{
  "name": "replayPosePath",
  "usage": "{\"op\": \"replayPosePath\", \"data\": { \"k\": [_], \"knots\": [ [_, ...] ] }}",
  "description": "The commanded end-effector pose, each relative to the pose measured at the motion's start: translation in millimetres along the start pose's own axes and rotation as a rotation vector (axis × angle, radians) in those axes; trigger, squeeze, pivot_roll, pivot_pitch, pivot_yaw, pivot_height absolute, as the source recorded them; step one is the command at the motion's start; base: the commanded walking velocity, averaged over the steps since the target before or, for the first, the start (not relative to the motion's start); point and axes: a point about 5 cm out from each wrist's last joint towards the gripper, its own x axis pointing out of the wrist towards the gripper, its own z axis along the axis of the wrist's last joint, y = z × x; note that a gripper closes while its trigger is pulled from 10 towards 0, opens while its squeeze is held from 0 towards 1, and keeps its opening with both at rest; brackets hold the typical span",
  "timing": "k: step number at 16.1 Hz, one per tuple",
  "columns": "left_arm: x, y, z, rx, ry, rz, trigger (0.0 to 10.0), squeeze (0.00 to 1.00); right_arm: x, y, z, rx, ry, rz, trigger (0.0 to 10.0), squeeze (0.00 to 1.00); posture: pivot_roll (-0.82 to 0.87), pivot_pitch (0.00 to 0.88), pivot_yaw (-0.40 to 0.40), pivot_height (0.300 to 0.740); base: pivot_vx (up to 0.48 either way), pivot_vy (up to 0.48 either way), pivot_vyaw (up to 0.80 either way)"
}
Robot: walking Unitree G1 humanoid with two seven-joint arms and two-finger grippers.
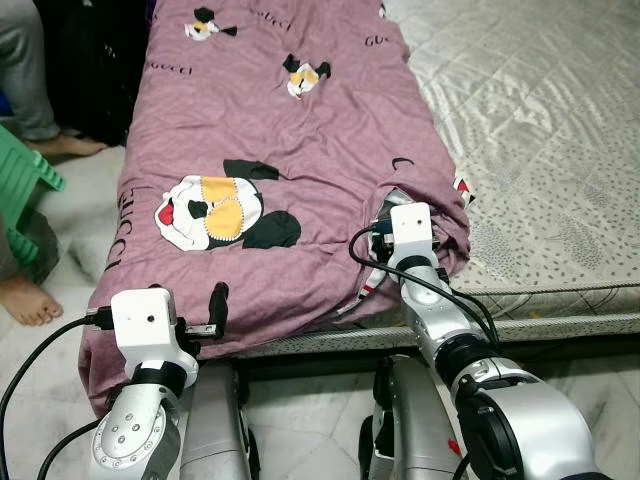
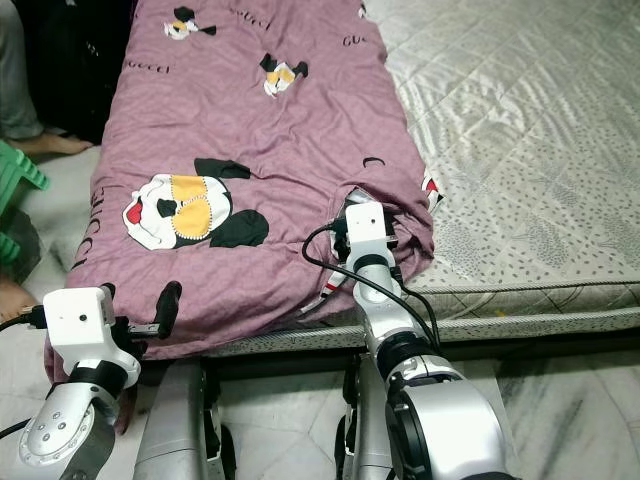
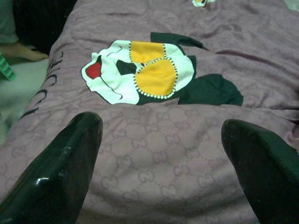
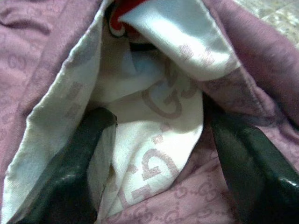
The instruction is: Clean up the room
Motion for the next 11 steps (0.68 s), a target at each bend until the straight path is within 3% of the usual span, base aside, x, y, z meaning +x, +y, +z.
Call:
{"op": "replayPosePath", "data": {
  "k": [1,5,11],
  "knots": [
    [-3.3,6.6,3,0.019,0.000,0.033,10.0,0.00,0.9,4.9,1,-0.026,0.022,-0.003,0.0,0.00,0.31,0.314,-0.010,0.551,0.000,0.000,0.00],
    [-3.4,5.0,4,0.019,0.003,0.038,10.0,0.00,3.6,3.2,5,-0.062,0.035,-0.050,0.0,0.00,0.31,0.310,-0.014,0.551,0.000,0.000,0.00],
    [3.9,4.6,5,0.017,-0.003,0.036,10.0,0.00,5.5,-24.6,-1,-0.008,0.103,-0.203,0.0,0.00,0.31,0.293,-0.017,0.551,0.000,0.000,0.00]
  ]
}}
